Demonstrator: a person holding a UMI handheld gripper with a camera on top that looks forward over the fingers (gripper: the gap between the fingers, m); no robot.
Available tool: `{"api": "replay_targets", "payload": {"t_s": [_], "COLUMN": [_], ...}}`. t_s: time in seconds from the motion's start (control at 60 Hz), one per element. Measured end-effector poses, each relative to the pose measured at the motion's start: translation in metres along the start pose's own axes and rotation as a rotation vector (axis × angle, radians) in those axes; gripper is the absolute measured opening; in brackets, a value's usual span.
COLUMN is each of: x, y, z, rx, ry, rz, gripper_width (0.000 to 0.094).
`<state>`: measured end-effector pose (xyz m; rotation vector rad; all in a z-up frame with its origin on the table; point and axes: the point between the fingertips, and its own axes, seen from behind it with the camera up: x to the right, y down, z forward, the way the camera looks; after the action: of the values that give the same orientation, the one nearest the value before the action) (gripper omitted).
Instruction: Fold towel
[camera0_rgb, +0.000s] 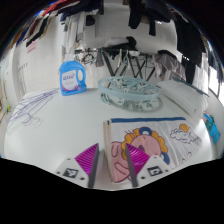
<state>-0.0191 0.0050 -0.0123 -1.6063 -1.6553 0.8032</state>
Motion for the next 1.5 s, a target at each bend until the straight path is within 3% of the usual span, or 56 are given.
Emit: {"api": "replay_targets", "payload": {"t_s": [0.05, 0.15, 0.233, 0.383, 0.6, 0.767, 0.883, 0.917, 0.95, 1.0, 1.017, 1.05, 1.117, 1.367, 1.5], "x": [0.033, 0.026, 0.008, 0.039, 0.165, 0.254, 0.274, 0.275, 0.271, 0.278, 0.281, 0.282, 0.287, 0.274, 0.267], "y": [-0.001, -0.001, -0.013, -0.065, -0.110, -0.077, -0.044, -0.040, -0.038, -0.037, -0.039, -0.046, -0.056, -0.077, -0.080], "z": [0.002, 0.004, -0.001, -0.036, -0.059, -0.039, -0.023, -0.020, -0.020, -0.027, -0.032, -0.044, -0.081, -0.288, -0.358], "rx": [-0.001, -0.042, -0.077, -0.024, 0.047, -0.011, -0.052, -0.054, -0.049, -0.050, -0.048, -0.041, -0.017, -0.046, -0.034], "ry": [0.106, 0.123, 0.015, -0.041, 0.058, 0.158, 0.159, 0.150, 0.151, 0.152, 0.161, 0.187, 0.187, 0.122, 0.130], "rz": [-0.017, -0.032, 0.045, 0.105, 0.098, 0.090, 0.068, 0.070, 0.075, 0.062, 0.054, 0.045, 0.046, 0.081, 0.094], "gripper_width": [0.0036, 0.0029, 0.0023, 0.0025, 0.0027, 0.0027, 0.0029, 0.0065, 0.0199, 0.0775, 0.0866, 0.0791, 0.0862, 0.0851, 0.0851]}}
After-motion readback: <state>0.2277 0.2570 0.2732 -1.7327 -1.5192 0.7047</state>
